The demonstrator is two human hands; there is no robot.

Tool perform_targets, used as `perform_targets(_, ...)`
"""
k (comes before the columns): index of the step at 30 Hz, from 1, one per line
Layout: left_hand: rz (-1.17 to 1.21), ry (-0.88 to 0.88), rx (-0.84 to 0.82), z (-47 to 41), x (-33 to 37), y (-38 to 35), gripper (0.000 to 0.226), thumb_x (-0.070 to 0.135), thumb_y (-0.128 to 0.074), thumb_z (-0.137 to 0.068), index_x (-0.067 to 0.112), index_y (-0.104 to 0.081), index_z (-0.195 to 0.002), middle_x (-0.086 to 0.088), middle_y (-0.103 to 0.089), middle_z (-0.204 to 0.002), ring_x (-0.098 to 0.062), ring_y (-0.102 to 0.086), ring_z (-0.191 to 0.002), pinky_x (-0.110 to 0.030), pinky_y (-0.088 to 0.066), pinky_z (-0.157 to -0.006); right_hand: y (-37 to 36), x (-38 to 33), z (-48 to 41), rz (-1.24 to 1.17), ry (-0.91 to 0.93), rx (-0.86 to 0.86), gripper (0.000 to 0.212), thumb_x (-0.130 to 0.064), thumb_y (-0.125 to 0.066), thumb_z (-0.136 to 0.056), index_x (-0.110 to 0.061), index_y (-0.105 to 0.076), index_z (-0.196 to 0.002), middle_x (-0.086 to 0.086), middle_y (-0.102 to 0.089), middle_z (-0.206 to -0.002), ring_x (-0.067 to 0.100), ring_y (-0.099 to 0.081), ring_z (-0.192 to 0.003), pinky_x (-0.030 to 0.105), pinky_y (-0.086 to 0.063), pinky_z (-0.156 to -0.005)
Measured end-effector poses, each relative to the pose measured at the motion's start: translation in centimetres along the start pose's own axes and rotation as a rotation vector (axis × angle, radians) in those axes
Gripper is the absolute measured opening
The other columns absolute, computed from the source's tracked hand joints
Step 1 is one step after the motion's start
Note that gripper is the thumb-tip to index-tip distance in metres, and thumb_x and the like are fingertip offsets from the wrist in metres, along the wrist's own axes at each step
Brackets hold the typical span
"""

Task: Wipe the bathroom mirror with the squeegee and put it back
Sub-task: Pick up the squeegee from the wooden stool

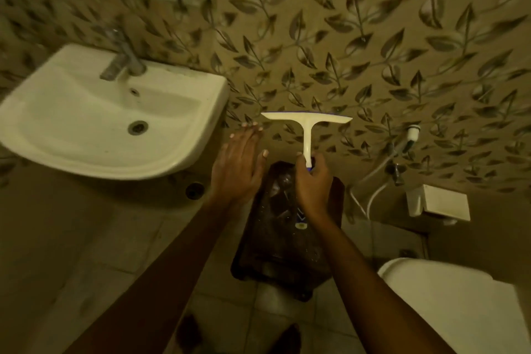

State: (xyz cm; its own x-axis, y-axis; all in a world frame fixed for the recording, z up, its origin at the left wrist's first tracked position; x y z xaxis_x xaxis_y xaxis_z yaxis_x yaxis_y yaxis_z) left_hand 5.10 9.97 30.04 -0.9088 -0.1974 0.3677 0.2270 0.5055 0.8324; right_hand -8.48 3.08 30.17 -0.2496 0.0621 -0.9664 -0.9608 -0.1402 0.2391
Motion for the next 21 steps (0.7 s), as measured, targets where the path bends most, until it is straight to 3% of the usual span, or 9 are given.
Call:
perform_targets(3, -0.008, -0.033, 0.082, -1.0, -3.1, 4.7, 0.047, 0.034, -0.04, -0.099, 0.012, -0.041, -0.141, -0.005, -0.041, -0.149, -0.016, -0.029, -0.142, -0.035, -0.025, -0.116, -3.4, -3.4, 1.6, -0.066, 0.044, 0.008, 0.015, -0.023, -0.058, -0.095, -0.01, -0.06, -0.102, 0.005, -0.065, -0.087, 0.018, -0.063, -0.077, 0.033, -0.055, -0.068)
perform_targets(9, -0.072, -0.118, 0.183, -2.8, -10.6, 13.9, 0.045, 0.035, -0.037, -0.1, 0.012, -0.046, -0.137, -0.005, -0.047, -0.144, -0.018, -0.035, -0.139, -0.034, -0.027, -0.114, -11.7, -10.6, 4.9, -0.18, 0.207, 0.068, 0.018, -0.027, -0.057, -0.095, -0.012, -0.056, -0.085, -0.001, -0.055, -0.072, 0.01, -0.051, -0.063, 0.026, -0.045, -0.057)
perform_targets(11, -0.112, -0.157, 0.222, -3.4, -13.3, 17.4, 0.044, 0.034, -0.038, -0.1, 0.011, -0.048, -0.135, -0.006, -0.05, -0.142, -0.02, -0.037, -0.138, -0.033, -0.028, -0.112, -14.8, -13.5, 6.4, -0.226, 0.28, 0.095, 0.026, -0.032, -0.056, -0.095, -0.01, -0.056, -0.08, -0.001, -0.054, -0.069, 0.012, -0.05, -0.062, 0.032, -0.044, -0.058)
perform_targets(17, -0.149, -0.22, 0.361, -7.3, -19.0, 26.8, 0.042, 0.03, -0.041, -0.098, 0.009, -0.05, -0.133, -0.008, -0.052, -0.14, -0.022, -0.04, -0.136, -0.039, -0.033, -0.112, -22.7, -22.2, 8.5, -0.271, 0.447, 0.109, 0.036, -0.049, -0.05, -0.092, -0.018, -0.057, -0.076, 0.015, -0.058, -0.069, 0.038, -0.054, -0.062, 0.046, -0.05, -0.054)
perform_targets(21, -0.168, -0.237, 0.434, -10.7, -21.8, 31.6, 0.041, 0.032, -0.04, -0.098, 0.01, -0.052, -0.13, -0.007, -0.052, -0.139, -0.021, -0.041, -0.135, -0.035, -0.029, -0.112, -26.2, -27.1, 8.5, -0.272, 0.567, 0.079, 0.029, -0.036, -0.052, -0.096, -0.017, -0.058, -0.076, 0.003, -0.051, -0.062, 0.019, -0.045, -0.055, 0.037, -0.041, -0.053)
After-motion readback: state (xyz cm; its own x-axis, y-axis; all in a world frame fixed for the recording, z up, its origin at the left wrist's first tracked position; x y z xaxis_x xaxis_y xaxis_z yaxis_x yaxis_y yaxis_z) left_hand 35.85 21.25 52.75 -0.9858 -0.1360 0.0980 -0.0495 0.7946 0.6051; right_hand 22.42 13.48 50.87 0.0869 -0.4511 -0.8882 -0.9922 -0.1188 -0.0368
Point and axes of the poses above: each hand's wrist, its own z-axis away from the middle knuckle, its own y-axis out of the back of the hand, x = y × z, the point moved 1 cm from there along -z, towards the middle knuckle
